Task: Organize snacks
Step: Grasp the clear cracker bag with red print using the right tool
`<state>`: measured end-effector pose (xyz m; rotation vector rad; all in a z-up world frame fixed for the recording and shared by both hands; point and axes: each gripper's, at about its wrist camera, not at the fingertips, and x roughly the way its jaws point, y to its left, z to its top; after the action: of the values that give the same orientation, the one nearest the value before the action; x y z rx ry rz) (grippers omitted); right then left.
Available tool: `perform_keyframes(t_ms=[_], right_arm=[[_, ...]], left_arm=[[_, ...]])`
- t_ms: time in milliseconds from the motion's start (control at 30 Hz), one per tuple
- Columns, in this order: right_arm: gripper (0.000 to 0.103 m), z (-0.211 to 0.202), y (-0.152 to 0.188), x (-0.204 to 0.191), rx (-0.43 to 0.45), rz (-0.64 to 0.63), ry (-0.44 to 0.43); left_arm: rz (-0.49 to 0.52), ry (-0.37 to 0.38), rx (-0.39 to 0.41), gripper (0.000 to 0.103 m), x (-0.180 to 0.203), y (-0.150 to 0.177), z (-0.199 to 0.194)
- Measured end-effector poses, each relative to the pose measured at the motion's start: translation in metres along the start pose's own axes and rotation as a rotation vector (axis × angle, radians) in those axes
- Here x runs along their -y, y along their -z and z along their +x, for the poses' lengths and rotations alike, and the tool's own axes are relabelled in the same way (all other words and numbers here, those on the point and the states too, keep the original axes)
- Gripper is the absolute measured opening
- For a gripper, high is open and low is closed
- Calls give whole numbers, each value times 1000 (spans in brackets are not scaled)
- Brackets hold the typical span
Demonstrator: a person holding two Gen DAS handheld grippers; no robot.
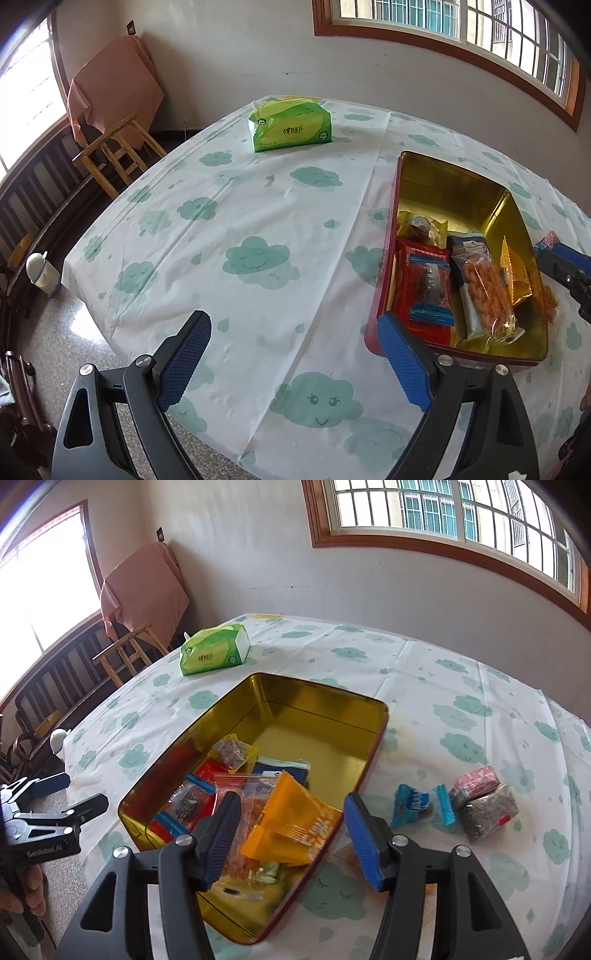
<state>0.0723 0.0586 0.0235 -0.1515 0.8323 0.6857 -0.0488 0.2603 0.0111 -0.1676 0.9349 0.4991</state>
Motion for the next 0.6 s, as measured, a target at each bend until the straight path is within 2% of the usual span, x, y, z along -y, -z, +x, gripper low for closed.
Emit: perform_keyframes(t_ms=[100,333,500,600], right_arm=[[61,-10,7,17,-1,-12,18],[61,-15,35,60,-73,-56,73],[61,-6,45,72,-132,-105,41],[61,5,44,65,-161,-192,30]], left_arm=[[10,5,11,90,4,-1,-4],[40,13,14,90,15,0,-6],[61,14,10,90,23,-1,-7],[73,11,7,90,28,-2,-7]])
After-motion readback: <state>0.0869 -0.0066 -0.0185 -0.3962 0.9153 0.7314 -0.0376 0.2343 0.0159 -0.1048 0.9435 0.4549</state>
